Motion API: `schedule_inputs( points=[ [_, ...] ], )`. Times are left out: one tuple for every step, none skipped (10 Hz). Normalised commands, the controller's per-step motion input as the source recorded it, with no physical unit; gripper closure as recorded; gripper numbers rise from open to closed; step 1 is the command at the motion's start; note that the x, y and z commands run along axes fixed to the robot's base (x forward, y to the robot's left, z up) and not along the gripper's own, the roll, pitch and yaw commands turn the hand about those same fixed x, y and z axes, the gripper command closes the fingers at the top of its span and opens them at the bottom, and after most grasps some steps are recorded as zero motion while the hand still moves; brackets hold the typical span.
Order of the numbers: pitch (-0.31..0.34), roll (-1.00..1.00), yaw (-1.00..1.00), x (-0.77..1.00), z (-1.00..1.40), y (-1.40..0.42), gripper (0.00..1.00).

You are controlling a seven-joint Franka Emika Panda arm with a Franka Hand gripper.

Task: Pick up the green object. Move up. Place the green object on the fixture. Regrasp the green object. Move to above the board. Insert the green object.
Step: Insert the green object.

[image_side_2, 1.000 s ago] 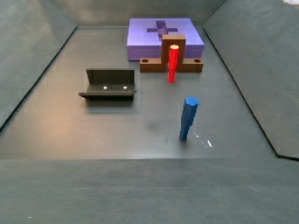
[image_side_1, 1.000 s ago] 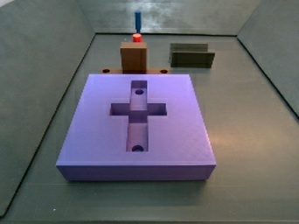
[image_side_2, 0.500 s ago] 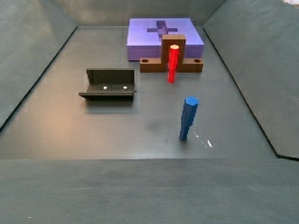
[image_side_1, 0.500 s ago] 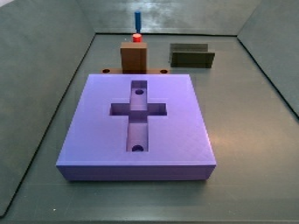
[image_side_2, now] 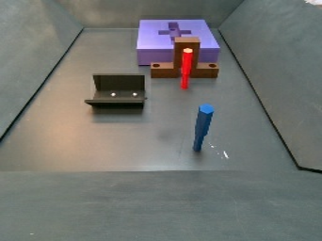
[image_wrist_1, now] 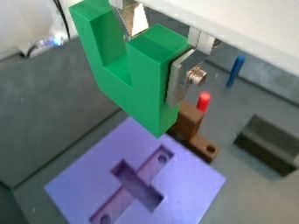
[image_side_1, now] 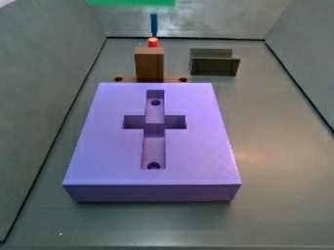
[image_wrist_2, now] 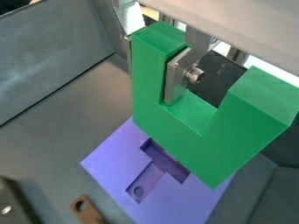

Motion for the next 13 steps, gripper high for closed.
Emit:
schedule_inputs(
  points=[
    [-0.267,-0.23,0.0,0.18,-0.49,-0.13,1.0],
    [-0.267,-0.17,0.0,0.25,-0.59,0.0,1.0],
    [-0.266,-0.11,0.03,0.12,-0.65,0.0,1.0],
    [-0.28,-0.11,0.15,0.11,-0.63,-0.07,1.0],
    [-0.241,0.01,0.24,0.1,-0.74,-0.21,1.0],
    [-0.116,0.22,0.32,-0.05,-0.62,-0.21,1.0],
    [-0.11,0.21,0.39,-0.05,-0.6,-0.18,1.0],
    [-0.056,0.24,0.32,0.0,-0.55,-0.16,1.0],
    [0.0,0.0,0.03,0.03,-0.54,0.0,1.0],
    [0.0,-0.08,0.0,0.06,-0.42,0.0,1.0],
    [0.011,-0.15,-0.31,0.1,-0.29,0.0,1.0],
    [0.0,-0.25,-0.34,0.04,-0.23,0.0,1.0],
    [0.0,-0.24,-0.25,0.02,-0.22,0.0,1.0]
  ],
)
